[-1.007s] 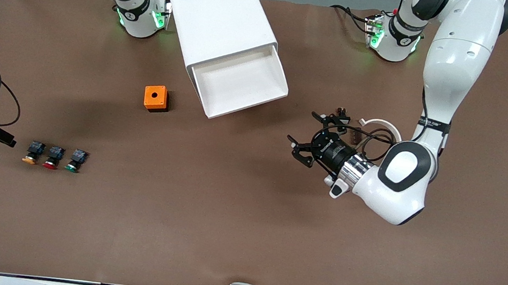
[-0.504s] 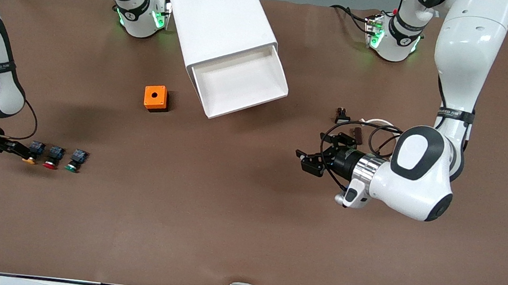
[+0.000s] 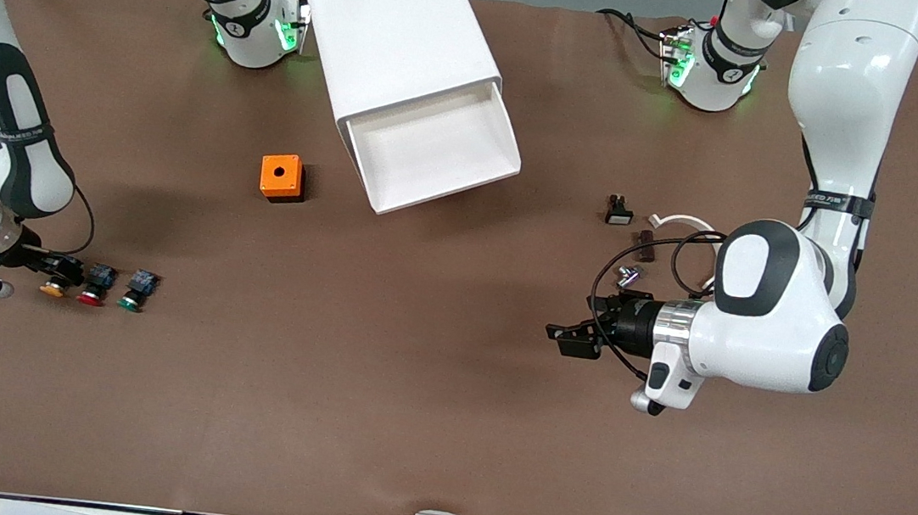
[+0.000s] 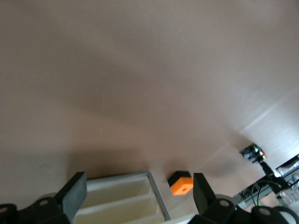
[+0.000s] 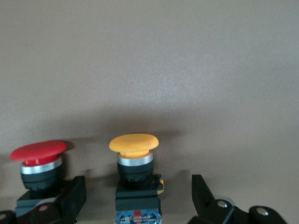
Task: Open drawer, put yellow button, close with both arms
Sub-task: 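Release the drawer with the left gripper while the right gripper reaches the yellow button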
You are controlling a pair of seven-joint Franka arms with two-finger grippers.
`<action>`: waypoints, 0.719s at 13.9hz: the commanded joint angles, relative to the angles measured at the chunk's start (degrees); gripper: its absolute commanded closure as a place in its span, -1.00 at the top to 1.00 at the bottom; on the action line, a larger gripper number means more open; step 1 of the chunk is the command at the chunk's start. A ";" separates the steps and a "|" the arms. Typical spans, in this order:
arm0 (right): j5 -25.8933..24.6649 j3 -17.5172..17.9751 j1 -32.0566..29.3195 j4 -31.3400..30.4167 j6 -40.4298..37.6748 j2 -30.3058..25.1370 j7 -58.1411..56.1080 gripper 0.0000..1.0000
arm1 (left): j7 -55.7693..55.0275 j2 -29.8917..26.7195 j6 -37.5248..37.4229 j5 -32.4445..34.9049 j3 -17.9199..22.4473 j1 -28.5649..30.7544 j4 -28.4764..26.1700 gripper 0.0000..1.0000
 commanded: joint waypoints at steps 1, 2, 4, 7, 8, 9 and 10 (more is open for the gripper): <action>0.14 0.44 -0.25 -1.57 0.18 -0.97 0.84 1.00 | 0.65 -2.13 1.98 2.39 -0.01 -0.33 -1.18 1.00; 0.14 0.35 -0.34 -1.58 0.01 -0.97 0.49 1.00 | 0.65 -2.39 1.98 2.48 -0.10 -0.34 -1.26 1.00; -0.03 0.35 -0.43 -1.75 0.01 -1.06 0.31 1.00 | 0.65 -2.31 2.24 2.57 -0.10 -0.42 -1.44 1.00; -0.30 0.35 -0.52 -1.84 -0.08 -1.15 0.31 1.00 | 0.65 -2.31 3.73 2.57 -0.10 -0.34 -1.61 1.00; -0.30 0.35 -0.60 -1.84 -0.17 -1.15 0.31 1.00 | 0.65 -2.22 4.08 2.66 -0.10 -0.34 -1.61 1.00; -0.30 0.35 -0.61 -1.84 -0.25 -1.15 0.31 1.00 | 0.65 -2.13 4.17 2.66 -0.10 -0.34 -1.61 1.00; -0.38 0.35 -0.61 -1.84 -0.26 -1.24 0.22 1.00 | 0.65 -2.13 4.18 2.66 -0.10 -0.42 -1.70 1.00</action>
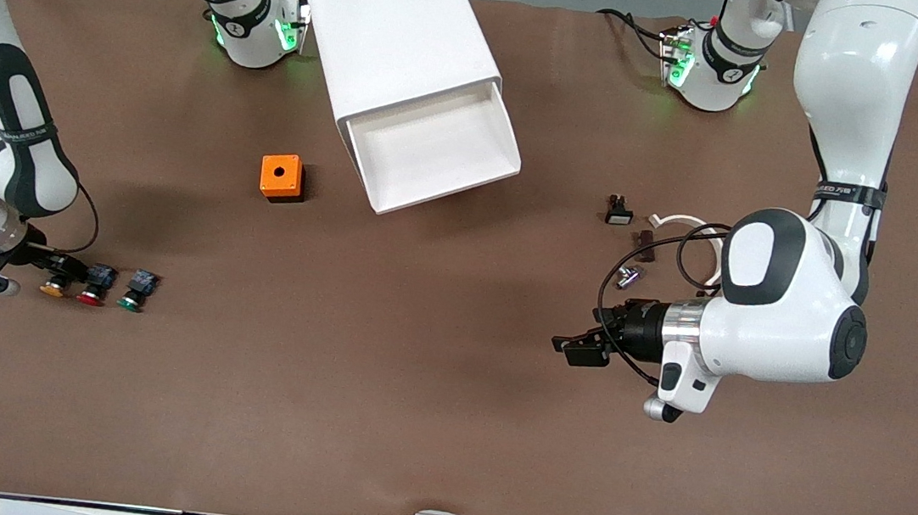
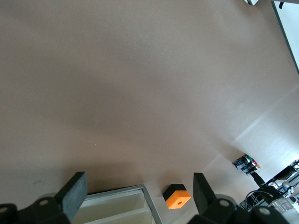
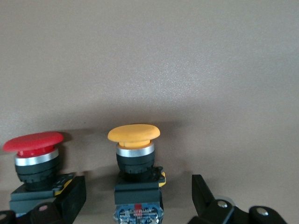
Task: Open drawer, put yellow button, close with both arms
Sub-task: 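Release the drawer with the left gripper while the right gripper reaches the yellow button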
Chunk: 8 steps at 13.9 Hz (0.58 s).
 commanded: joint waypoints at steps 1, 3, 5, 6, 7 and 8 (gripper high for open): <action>-0.38 0.42 -0.69 -1.19 -0.67 -1.33 0.20 1.00 | 0.65 -0.87 1.03 1.42 -0.09 -0.24 -1.32 1.00; -0.38 0.42 -0.69 -1.10 -1.03 -1.33 0.29 1.00 | 0.65 -0.69 2.69 1.51 -0.09 -0.41 -1.32 1.00; -0.38 0.42 -0.69 -1.10 -1.55 -1.50 0.29 0.77 | 0.65 -0.69 3.93 1.42 -0.09 -0.50 -1.41 1.00; -0.38 0.42 -0.69 -1.10 -1.99 -1.59 0.29 0.51 | 0.65 -0.60 4.11 1.42 -0.09 -0.68 -1.41 1.00; -0.38 0.42 -0.69 -1.01 -2.61 -1.59 0.29 0.22 | 0.65 -0.60 4.63 1.42 -0.09 -0.77 -1.41 1.00; -0.38 0.42 -0.60 -0.84 -3.22 -1.68 0.37 -0.12 | 0.65 -0.52 5.16 1.42 -0.09 -0.77 -1.49 1.00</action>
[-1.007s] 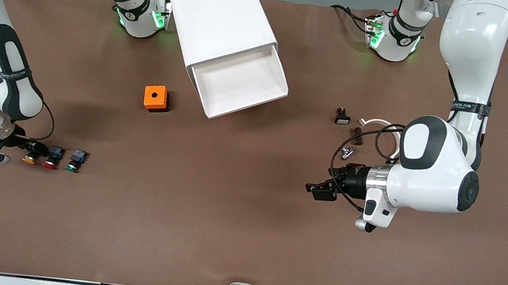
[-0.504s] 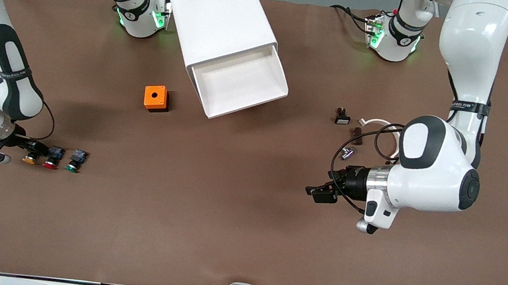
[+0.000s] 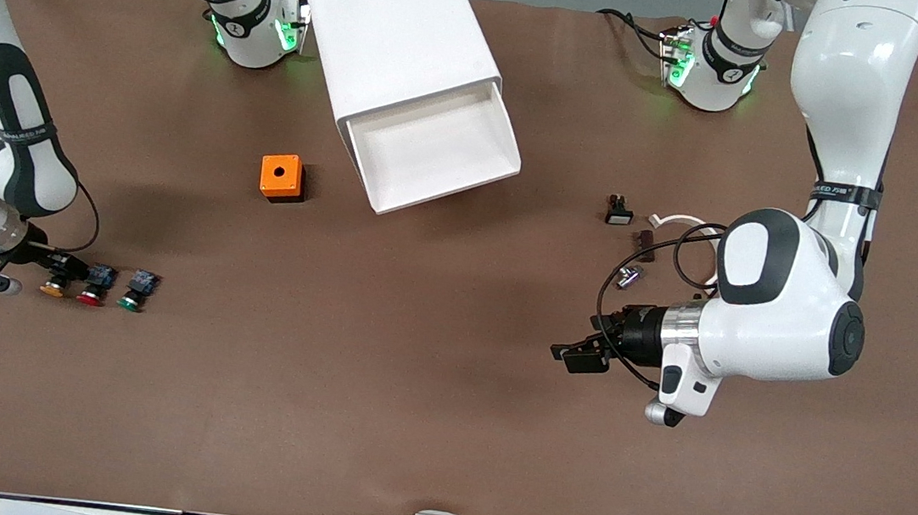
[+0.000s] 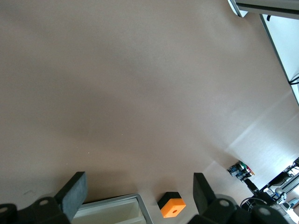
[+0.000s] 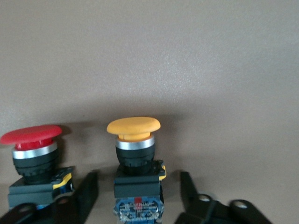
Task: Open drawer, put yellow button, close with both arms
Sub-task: 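Grasp the yellow-capped button with the right gripper and lift it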
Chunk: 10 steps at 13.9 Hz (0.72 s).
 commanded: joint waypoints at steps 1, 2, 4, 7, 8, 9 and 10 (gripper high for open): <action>-0.38 0.48 -0.60 -0.75 -1.67 -1.62 0.38 -0.45 | 0.65 -0.35 2.10 1.29 -0.09 -0.38 -1.11 1.00; -0.38 0.48 -0.60 -0.49 -1.76 -1.62 0.46 -0.70 | 0.65 -0.35 2.63 1.29 -0.09 -0.56 -1.29 1.00; -0.38 0.48 -0.69 -0.05 -1.85 -1.71 0.38 -0.94 | 0.65 -0.35 2.72 1.29 -0.18 -0.47 -1.29 1.00; -0.38 0.57 -0.43 3.10 -8.40 -2.59 1.08 -1.00 | 0.65 -0.26 2.81 1.29 -0.09 -0.47 -1.29 1.00; -0.30 0.66 -0.34 4.60 -11.92 -3.55 1.25 -1.00 | 0.65 -0.26 2.81 1.29 -0.09 -0.47 -1.29 1.00; -0.12 0.74 -0.16 5.48 -14.74 -4.69 1.69 -1.00 | 0.65 -0.26 2.81 1.29 -0.09 -0.56 -1.29 1.00; -0.12 0.92 0.19 5.75 -17.20 -6.18 2.83 -1.00 | 0.65 -0.26 2.81 1.29 -0.09 -0.56 -1.29 1.00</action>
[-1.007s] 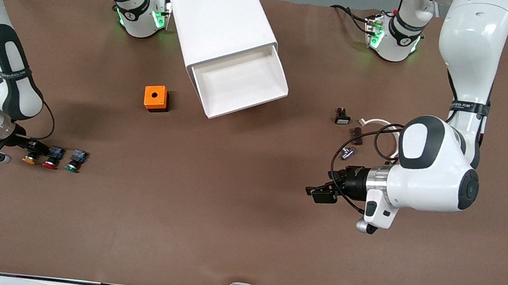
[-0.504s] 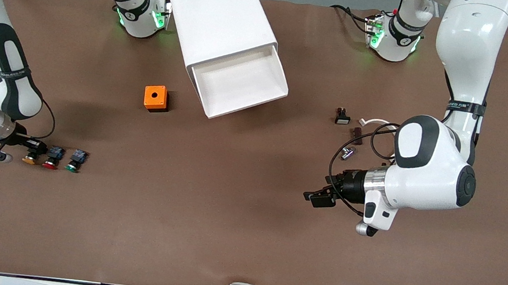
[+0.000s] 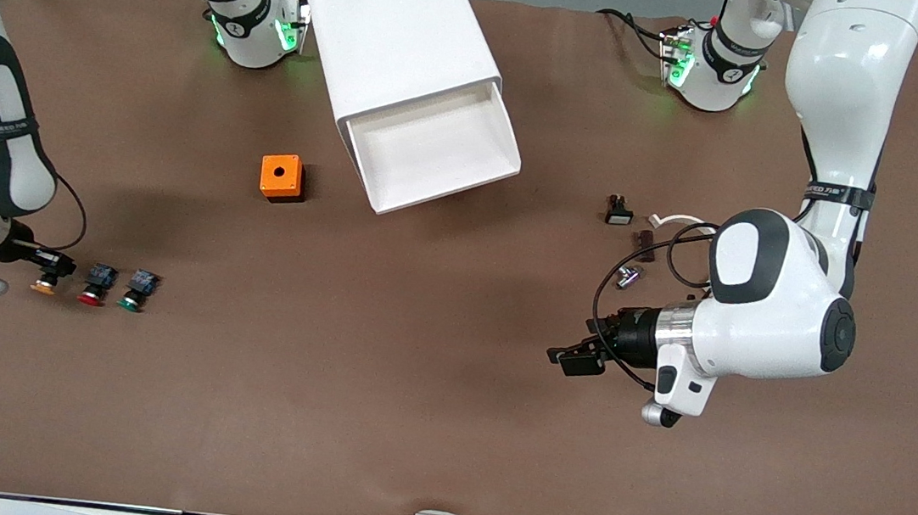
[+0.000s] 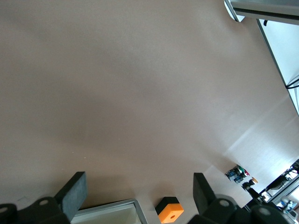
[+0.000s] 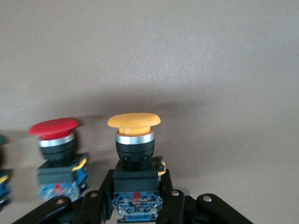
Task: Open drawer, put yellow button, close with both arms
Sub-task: 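Grasp the yellow-capped button with the right gripper and lift it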
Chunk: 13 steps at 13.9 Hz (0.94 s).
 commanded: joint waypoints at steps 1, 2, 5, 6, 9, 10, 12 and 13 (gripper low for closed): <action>-0.12 0.77 0.87 0.61 -7.07 -5.29 4.10 -1.00 | 0.65 -0.13 0.98 1.29 -0.09 -0.22 -0.47 1.00; -0.12 0.77 2.09 0.61 -10.48 -7.22 6.82 -1.00 | 0.65 -0.13 0.98 1.29 -0.09 -0.22 -0.47 1.00; 0.23 0.86 6.22 0.52 -19.54 -13.11 14.64 -1.00 | 0.65 -0.04 0.98 1.38 -0.09 -0.31 -0.47 1.00; 0.41 0.95 7.19 0.26 -21.48 -14.95 17.28 -1.00 | 0.65 -0.04 0.98 1.38 -0.09 -0.31 -0.47 1.00; 4.26 1.04 10.97 0.17 -26.76 -19.70 24.67 -1.00 | 0.57 -0.04 0.98 1.38 -0.09 -0.39 -0.47 1.00; 5.75 1.04 12.11 0.17 -28.26 -21.28 26.60 -1.00 | 0.48 -0.13 0.98 1.38 -0.09 -0.39 -0.47 1.00; 6.65 1.04 15.01 0.08 -30.28 -24.01 31.34 -1.00 | -0.05 -0.39 0.46 1.81 -0.09 -0.74 -0.56 1.00; 6.74 1.04 16.94 0.08 -31.60 -25.24 35.20 -1.00 | -0.31 -0.65 0.28 3.03 -0.09 -0.83 -0.73 1.00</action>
